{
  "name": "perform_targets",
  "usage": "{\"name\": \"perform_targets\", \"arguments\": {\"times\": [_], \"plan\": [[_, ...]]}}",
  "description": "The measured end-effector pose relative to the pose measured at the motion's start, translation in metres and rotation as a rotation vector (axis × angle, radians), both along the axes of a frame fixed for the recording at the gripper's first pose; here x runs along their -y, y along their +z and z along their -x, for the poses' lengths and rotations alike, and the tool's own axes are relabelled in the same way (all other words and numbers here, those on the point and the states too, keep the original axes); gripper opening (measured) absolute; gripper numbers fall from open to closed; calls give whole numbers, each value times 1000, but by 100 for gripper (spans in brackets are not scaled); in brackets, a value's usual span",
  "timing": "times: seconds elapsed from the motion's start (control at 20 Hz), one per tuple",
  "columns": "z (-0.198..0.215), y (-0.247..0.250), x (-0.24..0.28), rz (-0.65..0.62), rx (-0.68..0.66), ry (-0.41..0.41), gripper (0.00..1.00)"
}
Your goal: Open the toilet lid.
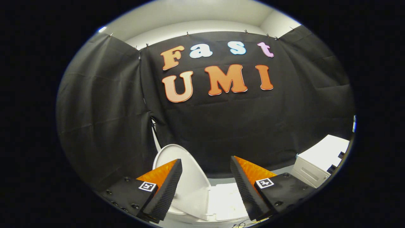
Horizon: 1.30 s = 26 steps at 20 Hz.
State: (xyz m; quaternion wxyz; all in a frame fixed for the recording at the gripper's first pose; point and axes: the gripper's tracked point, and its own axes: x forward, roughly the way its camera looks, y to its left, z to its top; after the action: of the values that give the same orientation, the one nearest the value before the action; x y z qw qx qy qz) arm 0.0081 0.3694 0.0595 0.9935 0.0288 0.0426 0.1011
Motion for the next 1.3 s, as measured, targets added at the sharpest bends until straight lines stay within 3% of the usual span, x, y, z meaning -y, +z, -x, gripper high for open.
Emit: {"name": "perform_targets", "arguments": {"times": [0.75, 1.3], "plan": [[-16, 53, 182, 73, 67, -42, 99], [-25, 96, 260, 16, 104, -64, 99]]}}
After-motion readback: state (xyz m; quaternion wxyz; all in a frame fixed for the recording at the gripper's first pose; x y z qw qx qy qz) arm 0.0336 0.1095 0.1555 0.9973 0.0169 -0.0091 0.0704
